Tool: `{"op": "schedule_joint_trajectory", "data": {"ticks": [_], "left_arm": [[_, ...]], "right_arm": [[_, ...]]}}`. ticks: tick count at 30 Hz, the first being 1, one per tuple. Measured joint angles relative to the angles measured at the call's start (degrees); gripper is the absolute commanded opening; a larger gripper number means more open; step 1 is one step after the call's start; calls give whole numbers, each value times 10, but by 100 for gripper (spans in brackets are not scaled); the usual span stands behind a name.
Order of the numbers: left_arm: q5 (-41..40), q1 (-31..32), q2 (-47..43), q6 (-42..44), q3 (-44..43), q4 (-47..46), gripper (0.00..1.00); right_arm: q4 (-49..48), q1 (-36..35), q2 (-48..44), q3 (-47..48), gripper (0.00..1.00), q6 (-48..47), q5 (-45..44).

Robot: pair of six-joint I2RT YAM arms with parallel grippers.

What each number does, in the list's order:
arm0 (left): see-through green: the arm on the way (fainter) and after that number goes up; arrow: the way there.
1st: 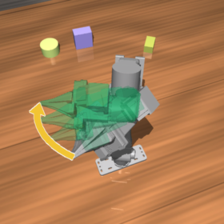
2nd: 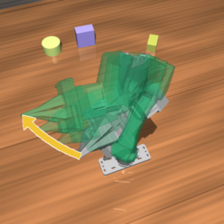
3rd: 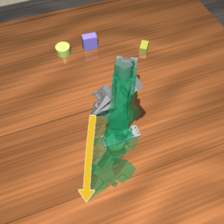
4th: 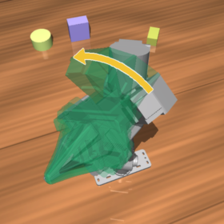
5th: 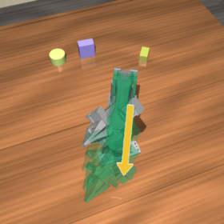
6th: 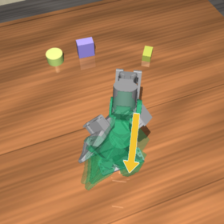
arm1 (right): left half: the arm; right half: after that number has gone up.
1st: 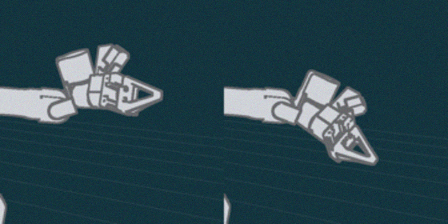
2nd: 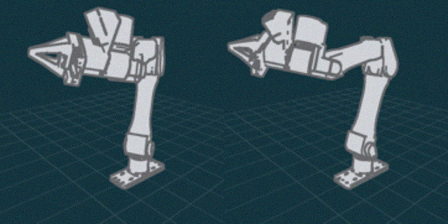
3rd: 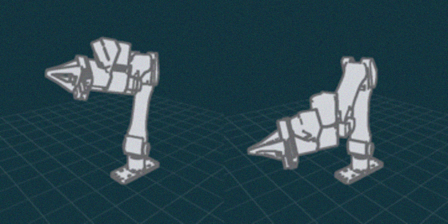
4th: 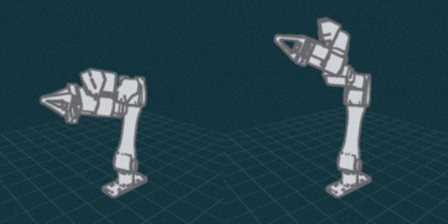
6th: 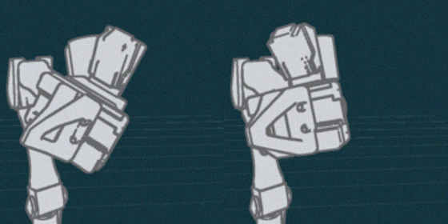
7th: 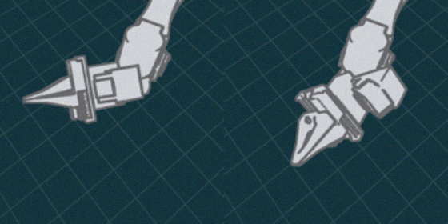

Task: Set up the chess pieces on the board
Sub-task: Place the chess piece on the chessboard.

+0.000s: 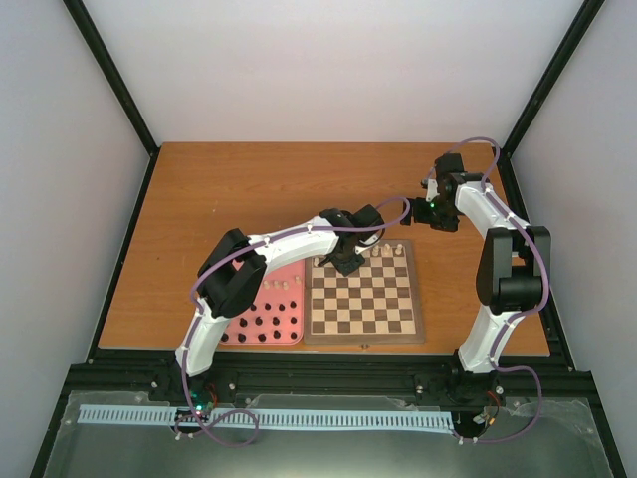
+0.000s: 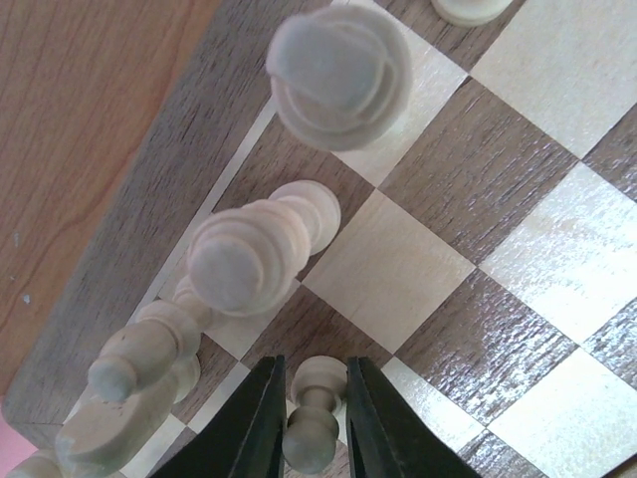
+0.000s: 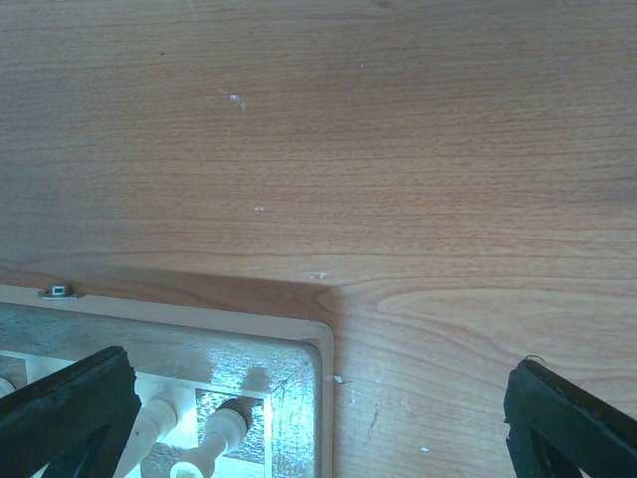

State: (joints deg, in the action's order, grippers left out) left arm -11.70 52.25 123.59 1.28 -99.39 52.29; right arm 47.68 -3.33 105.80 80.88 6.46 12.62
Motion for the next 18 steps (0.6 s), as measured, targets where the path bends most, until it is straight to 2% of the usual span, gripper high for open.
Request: {"op": "schedule_joint_trajectory", "data": {"ticks": [18], "left_arm": [[16, 0, -2, -1, -17, 5, 22]], "right_arm": [[0, 0, 0, 0, 100, 0, 0]]}}
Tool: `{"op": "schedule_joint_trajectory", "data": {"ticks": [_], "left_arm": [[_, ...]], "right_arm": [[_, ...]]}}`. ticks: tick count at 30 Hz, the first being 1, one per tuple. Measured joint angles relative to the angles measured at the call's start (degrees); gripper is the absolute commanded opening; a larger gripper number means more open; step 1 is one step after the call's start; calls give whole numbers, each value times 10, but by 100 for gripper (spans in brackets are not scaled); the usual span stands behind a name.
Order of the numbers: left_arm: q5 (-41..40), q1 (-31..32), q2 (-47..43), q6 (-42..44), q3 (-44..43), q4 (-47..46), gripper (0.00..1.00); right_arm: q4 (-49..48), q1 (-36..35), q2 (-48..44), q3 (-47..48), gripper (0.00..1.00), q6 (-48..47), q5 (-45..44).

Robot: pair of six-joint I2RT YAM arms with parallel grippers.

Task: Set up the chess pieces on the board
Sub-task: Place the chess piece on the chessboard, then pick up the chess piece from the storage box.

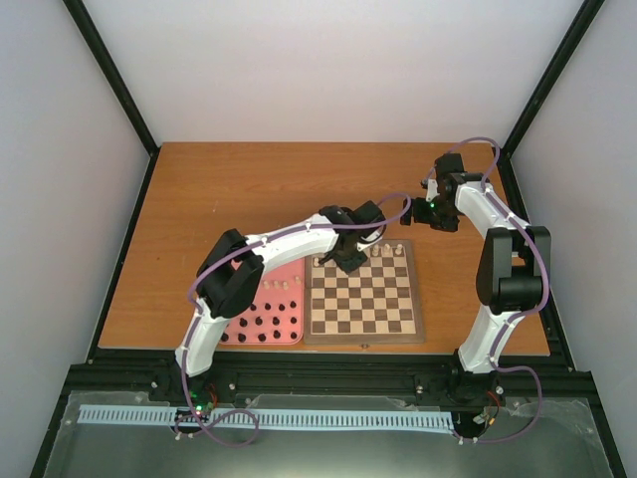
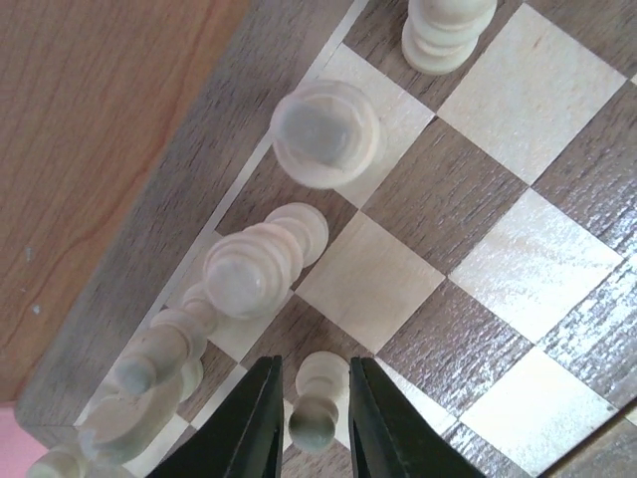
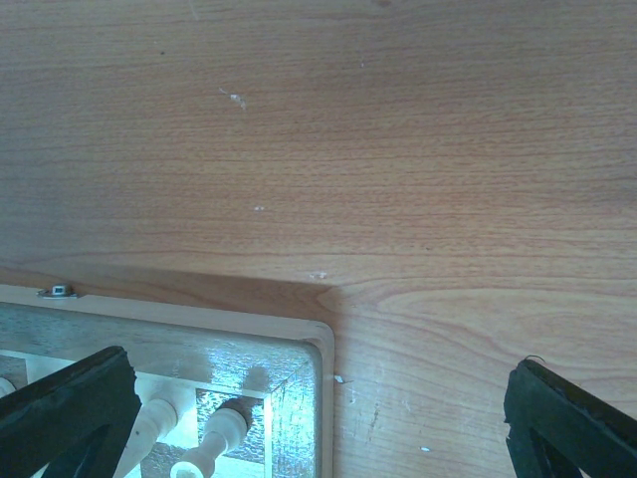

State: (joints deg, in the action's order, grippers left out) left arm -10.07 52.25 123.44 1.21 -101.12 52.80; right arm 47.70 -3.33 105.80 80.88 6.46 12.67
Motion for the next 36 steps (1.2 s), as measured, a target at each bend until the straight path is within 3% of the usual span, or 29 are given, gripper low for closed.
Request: {"op": "schedule_joint_trajectory", "data": {"ticks": [12, 19, 26, 30, 36], "left_arm": [[-2, 0, -56, -5, -17, 40, 26], [0, 0, -131, -19, -45, 67, 37], [0, -12, -200, -63, -25, 85, 40], [17, -61, -259, -107, 45, 86, 41], [11, -196, -342, -181, 129, 85, 49]], "right_arm": [[0, 0, 0, 0, 100, 0, 0], [0, 0, 0, 0, 100, 0, 0], [1, 0, -6, -1, 100, 0, -4], [2, 0, -16, -2, 100, 3, -15], [10, 0, -36, 0, 100, 11, -27]]}}
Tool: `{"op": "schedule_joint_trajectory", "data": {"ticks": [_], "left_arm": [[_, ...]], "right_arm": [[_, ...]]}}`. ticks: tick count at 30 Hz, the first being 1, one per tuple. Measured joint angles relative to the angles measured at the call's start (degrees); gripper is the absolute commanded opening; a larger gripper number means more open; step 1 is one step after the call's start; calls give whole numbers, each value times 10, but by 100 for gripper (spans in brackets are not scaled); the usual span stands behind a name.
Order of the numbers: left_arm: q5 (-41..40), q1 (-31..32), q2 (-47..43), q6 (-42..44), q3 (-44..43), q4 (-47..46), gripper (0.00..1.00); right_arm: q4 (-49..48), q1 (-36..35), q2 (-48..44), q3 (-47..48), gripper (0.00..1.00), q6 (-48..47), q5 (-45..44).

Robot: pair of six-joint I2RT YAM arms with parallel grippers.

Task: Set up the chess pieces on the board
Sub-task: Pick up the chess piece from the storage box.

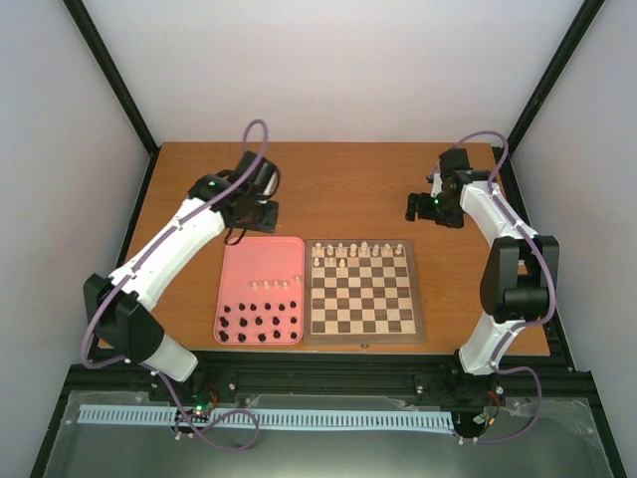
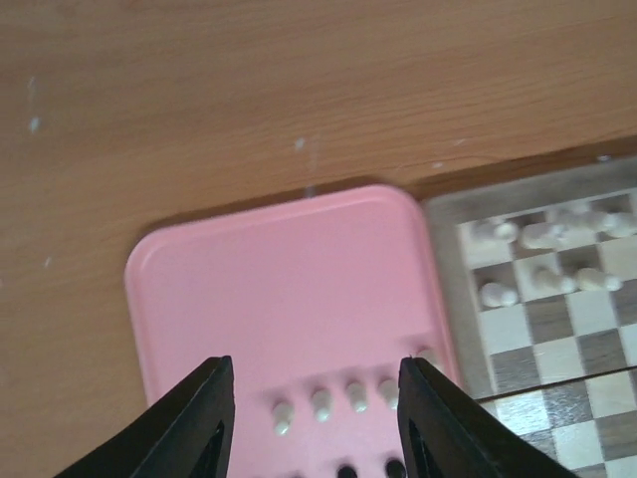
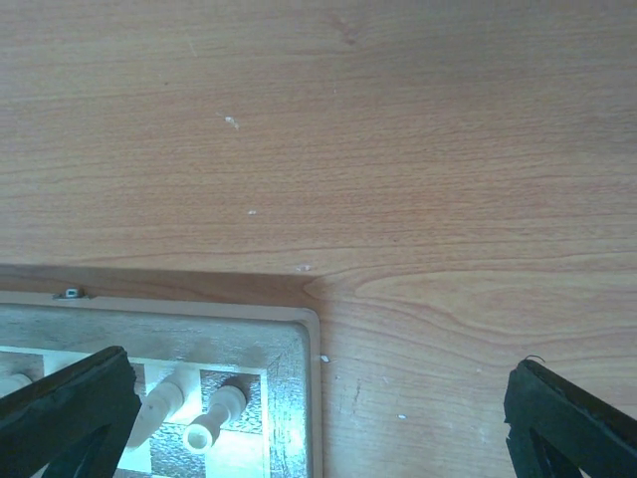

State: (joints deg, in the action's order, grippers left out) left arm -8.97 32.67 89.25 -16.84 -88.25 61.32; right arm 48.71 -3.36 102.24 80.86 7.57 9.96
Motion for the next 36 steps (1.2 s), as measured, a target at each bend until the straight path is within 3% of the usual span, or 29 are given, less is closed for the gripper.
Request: {"op": "schedule_joint_trajectory", "data": {"ticks": [6, 10, 17, 19, 24, 36], "left_arm": [[40, -108, -56, -62, 99, -1, 57], [74, -190, -59, -86, 157, -5, 73], [118, -290, -76, -107, 205, -26, 89], [124, -316, -86, -110, 218, -31, 99], [134, -359, -106, -119, 238, -42, 99], [133, -393, -134, -128, 245, -50, 100]], "right_arm": [[30, -3, -8, 45, 100, 9, -14], [55, -27, -9, 96, 100, 19, -31], [99, -209, 6, 245, 100, 32, -61], [101, -269, 17, 270, 100, 33, -59], [120, -364, 76, 318, 98, 34, -46], [160, -517, 267, 488, 89, -5, -15]]}}
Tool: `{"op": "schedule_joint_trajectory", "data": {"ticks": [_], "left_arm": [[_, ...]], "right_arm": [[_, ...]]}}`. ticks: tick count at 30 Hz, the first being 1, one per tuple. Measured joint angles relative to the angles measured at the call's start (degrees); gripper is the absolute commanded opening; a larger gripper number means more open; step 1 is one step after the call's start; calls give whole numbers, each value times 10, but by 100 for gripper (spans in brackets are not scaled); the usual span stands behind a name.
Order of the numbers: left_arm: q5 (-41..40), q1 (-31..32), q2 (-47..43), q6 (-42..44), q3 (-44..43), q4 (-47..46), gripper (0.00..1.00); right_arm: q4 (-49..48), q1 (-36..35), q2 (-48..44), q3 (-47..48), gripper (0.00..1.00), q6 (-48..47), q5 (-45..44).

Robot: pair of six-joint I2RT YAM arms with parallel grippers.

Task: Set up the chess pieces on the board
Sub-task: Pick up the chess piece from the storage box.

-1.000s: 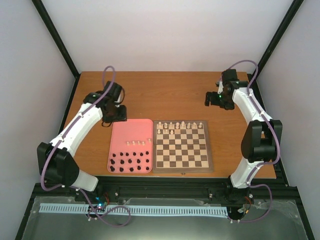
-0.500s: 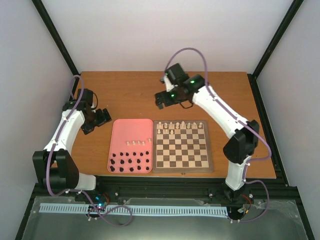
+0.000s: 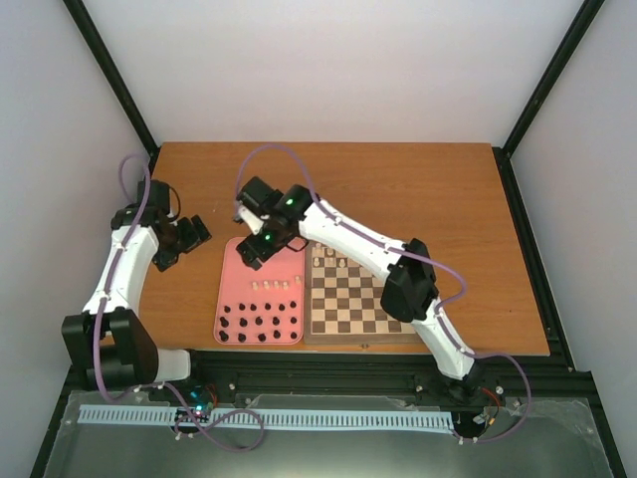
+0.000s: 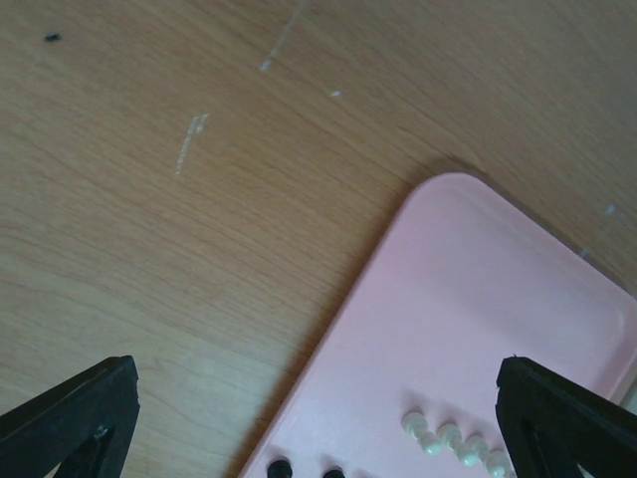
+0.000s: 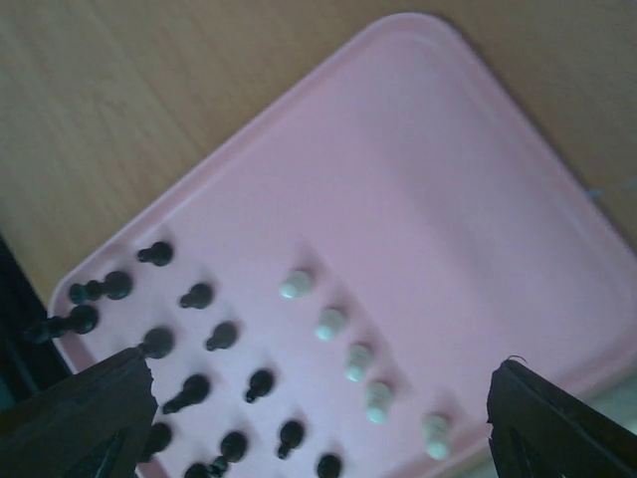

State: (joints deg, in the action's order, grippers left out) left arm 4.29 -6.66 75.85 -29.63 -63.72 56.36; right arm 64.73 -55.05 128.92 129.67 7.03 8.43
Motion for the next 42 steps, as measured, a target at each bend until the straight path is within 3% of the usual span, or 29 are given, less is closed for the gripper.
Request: {"op": "schedule_joint_trajectory", "data": {"ticks": [6, 10, 15, 32, 42], "left_arm": [[35, -73, 0, -7, 32, -3, 100], [63, -88, 3, -18, 55, -15, 100], [96, -88, 15, -26, 72, -26, 100], [119, -88, 21, -27, 72, -30, 100], [125, -88, 31, -27, 72, -34, 100]], "right_arm": [[-4, -26, 37, 11, 75, -24, 28], [-6, -26, 66, 14, 63, -39, 31], [-7, -30, 90, 14, 57, -59, 30], [-25, -45, 138, 29, 42, -83, 69], [-26, -45, 142, 29, 41, -83, 69]]}}
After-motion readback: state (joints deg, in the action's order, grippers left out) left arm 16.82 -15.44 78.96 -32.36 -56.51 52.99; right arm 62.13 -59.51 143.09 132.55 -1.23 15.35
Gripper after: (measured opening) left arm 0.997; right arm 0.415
